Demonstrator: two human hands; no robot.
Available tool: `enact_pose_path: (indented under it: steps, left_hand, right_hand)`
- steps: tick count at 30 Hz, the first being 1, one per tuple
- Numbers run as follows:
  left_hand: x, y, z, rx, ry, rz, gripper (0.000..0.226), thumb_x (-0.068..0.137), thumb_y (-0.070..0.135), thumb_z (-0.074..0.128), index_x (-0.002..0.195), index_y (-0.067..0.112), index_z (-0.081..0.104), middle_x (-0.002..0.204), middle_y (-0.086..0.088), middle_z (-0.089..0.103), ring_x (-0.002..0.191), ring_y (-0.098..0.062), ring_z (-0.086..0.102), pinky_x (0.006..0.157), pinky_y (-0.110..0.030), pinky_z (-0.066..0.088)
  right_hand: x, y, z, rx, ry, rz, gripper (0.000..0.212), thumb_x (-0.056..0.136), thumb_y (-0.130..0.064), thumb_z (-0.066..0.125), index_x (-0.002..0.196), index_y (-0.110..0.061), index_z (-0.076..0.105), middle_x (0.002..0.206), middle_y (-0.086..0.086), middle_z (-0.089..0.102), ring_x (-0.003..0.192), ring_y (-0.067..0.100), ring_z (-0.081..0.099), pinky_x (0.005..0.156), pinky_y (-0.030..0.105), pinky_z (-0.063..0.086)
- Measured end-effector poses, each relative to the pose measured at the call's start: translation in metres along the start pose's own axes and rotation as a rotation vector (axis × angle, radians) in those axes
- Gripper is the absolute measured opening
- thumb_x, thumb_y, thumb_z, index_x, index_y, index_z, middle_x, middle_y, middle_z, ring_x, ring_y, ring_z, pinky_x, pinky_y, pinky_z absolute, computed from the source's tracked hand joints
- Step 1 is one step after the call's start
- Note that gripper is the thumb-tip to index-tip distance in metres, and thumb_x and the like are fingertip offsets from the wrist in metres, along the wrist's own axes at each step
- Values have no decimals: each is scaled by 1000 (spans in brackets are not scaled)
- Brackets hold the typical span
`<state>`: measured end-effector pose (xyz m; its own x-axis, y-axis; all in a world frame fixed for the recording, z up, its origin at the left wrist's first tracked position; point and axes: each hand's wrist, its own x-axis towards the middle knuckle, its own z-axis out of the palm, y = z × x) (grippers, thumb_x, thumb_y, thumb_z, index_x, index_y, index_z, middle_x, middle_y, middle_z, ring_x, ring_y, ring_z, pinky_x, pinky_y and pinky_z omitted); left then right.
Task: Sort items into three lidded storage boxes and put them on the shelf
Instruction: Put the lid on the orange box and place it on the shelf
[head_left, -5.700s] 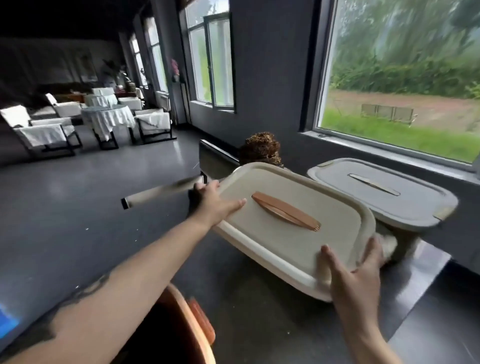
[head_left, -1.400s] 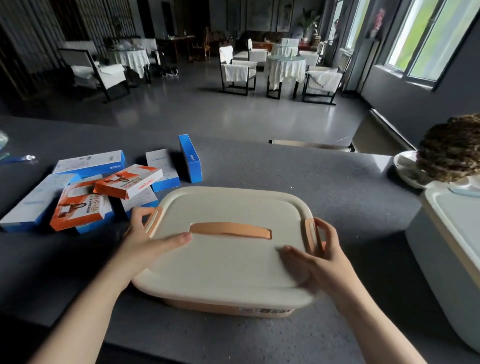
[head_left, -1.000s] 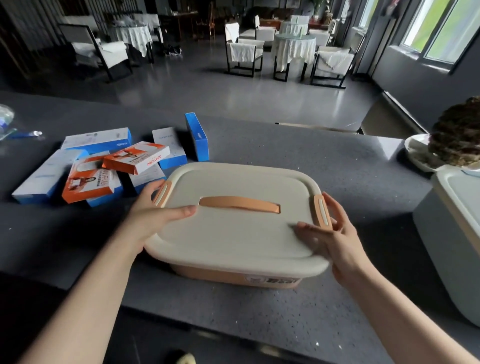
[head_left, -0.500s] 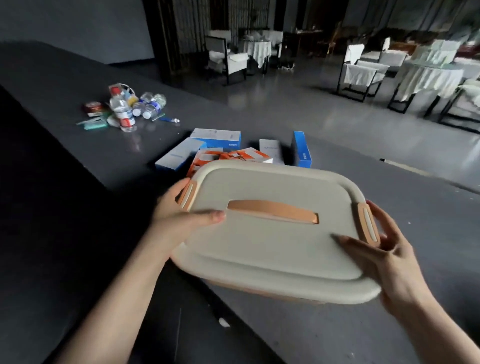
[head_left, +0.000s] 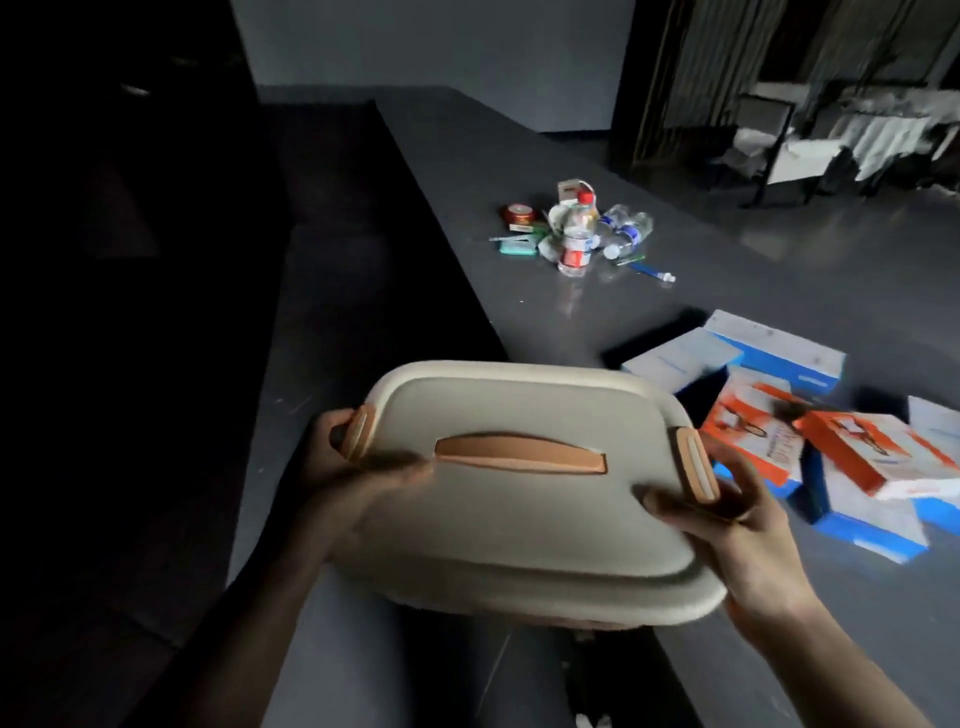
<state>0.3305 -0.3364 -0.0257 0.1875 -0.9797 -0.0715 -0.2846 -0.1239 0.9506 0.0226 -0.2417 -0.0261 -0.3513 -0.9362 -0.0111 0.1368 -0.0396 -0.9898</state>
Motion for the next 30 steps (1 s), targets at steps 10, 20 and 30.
enact_pose_path:
  steps: [10,20,30]
  left_hand:
    - [50,-38,-118,-42,285,-137,78,31,36,95,96,50,54,83,23,65,76,9,62,61,-11,45]
    - [69,-62,-185,-106,686,-208,69,45,8,93,104,20,58,83,15,71,73,16,61,63,0,44]
    - [97,-87,-208,-178,1121,-377,96,13,47,94,101,26,63,93,7,73,88,-8,68,79,-29,53]
  right_hand:
    - [118,32,158,-37,-393,28,83,45,4,75,124,-12,59,110,7,70,98,18,66,77,27,57]
    - [210,62,333,-178,-831,30,62,46,-5,78,102,-27,65,88,-12,73,76,-2,68,60,20,53]
    - [278,81,501,-269,-1265,104,92,45,-20,85,130,-32,53,112,-4,69,99,16,67,78,35,52]
